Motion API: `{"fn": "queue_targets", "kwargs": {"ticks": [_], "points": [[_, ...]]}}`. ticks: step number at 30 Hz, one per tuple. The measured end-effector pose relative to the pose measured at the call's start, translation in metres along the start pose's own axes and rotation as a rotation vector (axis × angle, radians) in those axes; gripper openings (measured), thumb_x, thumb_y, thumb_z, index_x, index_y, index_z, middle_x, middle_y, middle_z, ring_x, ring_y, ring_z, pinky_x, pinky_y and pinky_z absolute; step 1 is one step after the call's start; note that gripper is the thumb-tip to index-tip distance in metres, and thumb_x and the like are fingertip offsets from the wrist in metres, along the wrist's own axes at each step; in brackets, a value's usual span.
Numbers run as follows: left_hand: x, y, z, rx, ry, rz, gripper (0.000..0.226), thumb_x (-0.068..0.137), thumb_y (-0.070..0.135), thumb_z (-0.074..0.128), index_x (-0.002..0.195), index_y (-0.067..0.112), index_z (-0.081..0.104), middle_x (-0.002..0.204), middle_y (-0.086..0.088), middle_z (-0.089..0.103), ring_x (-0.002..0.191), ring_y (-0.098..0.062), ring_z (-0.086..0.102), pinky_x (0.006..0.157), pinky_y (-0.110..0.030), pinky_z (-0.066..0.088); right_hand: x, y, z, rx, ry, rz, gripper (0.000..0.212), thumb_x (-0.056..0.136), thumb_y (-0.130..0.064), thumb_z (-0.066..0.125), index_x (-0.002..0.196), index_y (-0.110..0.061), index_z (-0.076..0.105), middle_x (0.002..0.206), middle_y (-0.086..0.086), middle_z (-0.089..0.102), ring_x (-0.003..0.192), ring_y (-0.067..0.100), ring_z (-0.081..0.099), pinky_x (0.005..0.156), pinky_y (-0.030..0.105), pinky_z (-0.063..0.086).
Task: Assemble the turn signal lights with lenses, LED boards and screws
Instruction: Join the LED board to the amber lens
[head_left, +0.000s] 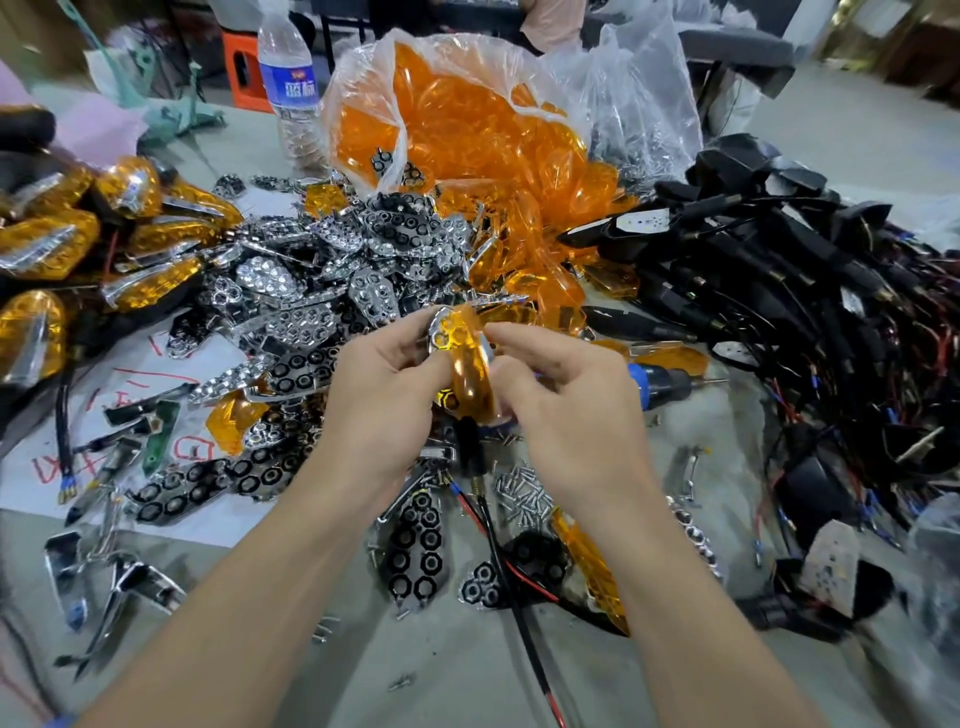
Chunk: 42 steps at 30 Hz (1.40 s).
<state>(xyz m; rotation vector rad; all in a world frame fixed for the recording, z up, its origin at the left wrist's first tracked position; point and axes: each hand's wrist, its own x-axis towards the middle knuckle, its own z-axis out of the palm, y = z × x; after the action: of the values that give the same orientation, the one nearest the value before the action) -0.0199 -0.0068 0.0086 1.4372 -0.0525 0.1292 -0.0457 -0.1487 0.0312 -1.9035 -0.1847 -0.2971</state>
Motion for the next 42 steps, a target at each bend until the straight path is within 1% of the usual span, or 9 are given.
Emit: {"fn": "queue_targets", "kwargs": {"ticks": [4, 8, 12, 18, 23, 25, 28, 35, 42], "points": [[0.001, -0.002, 0.0, 0.013, 0.041, 0.008, 0.028, 0.09, 0.007, 0.074, 0.105, 0.03, 0.083, 0.098, 0.0, 0.081, 0.094, -0.017, 0.076, 0.081, -0.032, 0.059, 0.001, 0.0, 0.001, 0.047, -0.088, -0.026, 0.054, 0.085, -0.012, 0.078, 0.089, -0.064, 0.066, 0.087, -0.044, 0.067, 0.094, -0.015, 0.067, 0.08, 0.005, 0.049], [0.002, -0.002, -0.001, -0.014, 0.049, -0.017, 0.034, 0.081, 0.014, 0.075, 0.104, 0.037, 0.082, 0.101, 0.002, 0.081, 0.1, -0.018, 0.076, 0.086, -0.034, 0.058, 0.001, 0.004, -0.004, 0.087, -0.119, -0.033, 0.061, 0.078, -0.006, 0.087, 0.105, -0.057, 0.067, 0.091, -0.046, 0.067, 0.099, -0.02, 0.064, 0.083, 0.0, 0.045], [0.004, -0.002, -0.001, -0.045, 0.057, -0.052, 0.04, 0.085, -0.002, 0.068, 0.107, 0.029, 0.082, 0.091, 0.001, 0.08, 0.079, -0.012, 0.072, 0.065, -0.023, 0.055, 0.002, 0.007, -0.002, 0.241, 0.014, -0.056, 0.058, 0.082, 0.003, 0.081, 0.109, -0.047, 0.068, 0.095, -0.034, 0.074, 0.099, -0.008, 0.071, 0.083, 0.008, 0.052], [0.002, 0.0, -0.002, -0.06, 0.119, -0.08, 0.03, 0.087, 0.004, 0.077, 0.113, 0.02, 0.08, 0.102, -0.005, 0.081, 0.105, -0.028, 0.075, 0.097, -0.046, 0.058, -0.001, 0.009, 0.009, 0.225, -0.063, -0.061, 0.057, 0.077, 0.0, 0.079, 0.093, -0.055, 0.073, 0.099, -0.03, 0.076, 0.102, -0.003, 0.072, 0.087, 0.013, 0.054], [0.004, 0.003, -0.004, -0.289, -0.052, -0.237, 0.042, 0.088, 0.01, 0.067, 0.129, 0.017, 0.071, 0.111, -0.008, 0.079, 0.093, -0.019, 0.073, 0.076, -0.03, 0.06, -0.002, 0.013, 0.012, 0.189, 0.008, -0.082, 0.056, 0.075, -0.006, 0.08, 0.093, -0.058, 0.071, 0.096, -0.034, 0.074, 0.099, -0.004, 0.072, 0.089, 0.02, 0.056], [0.005, 0.003, -0.009, -0.355, -0.126, -0.259, 0.043, 0.096, 0.0, 0.051, 0.133, 0.015, 0.067, 0.118, -0.01, 0.077, 0.097, -0.02, 0.073, 0.078, -0.032, 0.063, -0.001, 0.014, 0.01, 0.177, 0.03, -0.085, 0.063, 0.078, 0.0, 0.081, 0.088, -0.061, 0.07, 0.09, -0.036, 0.073, 0.094, -0.005, 0.072, 0.083, 0.015, 0.056], [0.008, 0.001, -0.014, -0.361, -0.176, -0.225, 0.051, 0.085, -0.003, 0.057, 0.132, 0.013, 0.067, 0.117, -0.01, 0.076, 0.097, -0.021, 0.074, 0.079, -0.03, 0.062, 0.0, 0.016, 0.007, 0.181, 0.037, -0.08, 0.063, 0.079, 0.007, 0.08, 0.095, -0.053, 0.07, 0.091, -0.037, 0.072, 0.095, -0.007, 0.072, 0.081, 0.009, 0.054], [0.01, -0.001, -0.019, -0.346, -0.202, -0.166, 0.058, 0.077, -0.004, 0.062, 0.133, 0.011, 0.067, 0.116, -0.01, 0.076, 0.103, -0.022, 0.072, 0.093, -0.034, 0.06, 0.001, 0.017, 0.003, 0.17, 0.045, -0.033, 0.051, 0.077, 0.005, 0.082, 0.118, -0.025, 0.078, 0.103, -0.024, 0.077, 0.1, -0.001, 0.074, 0.089, 0.022, 0.059], [0.009, 0.002, -0.015, -0.342, -0.204, -0.128, 0.06, 0.076, -0.003, 0.062, 0.135, 0.009, 0.064, 0.109, -0.009, 0.076, 0.095, -0.02, 0.073, 0.079, -0.029, 0.061, 0.003, 0.019, -0.003, 0.181, 0.02, -0.034, 0.051, 0.076, 0.005, 0.084, 0.113, -0.03, 0.078, 0.103, -0.02, 0.079, 0.101, 0.003, 0.075, 0.091, 0.027, 0.06]]}}
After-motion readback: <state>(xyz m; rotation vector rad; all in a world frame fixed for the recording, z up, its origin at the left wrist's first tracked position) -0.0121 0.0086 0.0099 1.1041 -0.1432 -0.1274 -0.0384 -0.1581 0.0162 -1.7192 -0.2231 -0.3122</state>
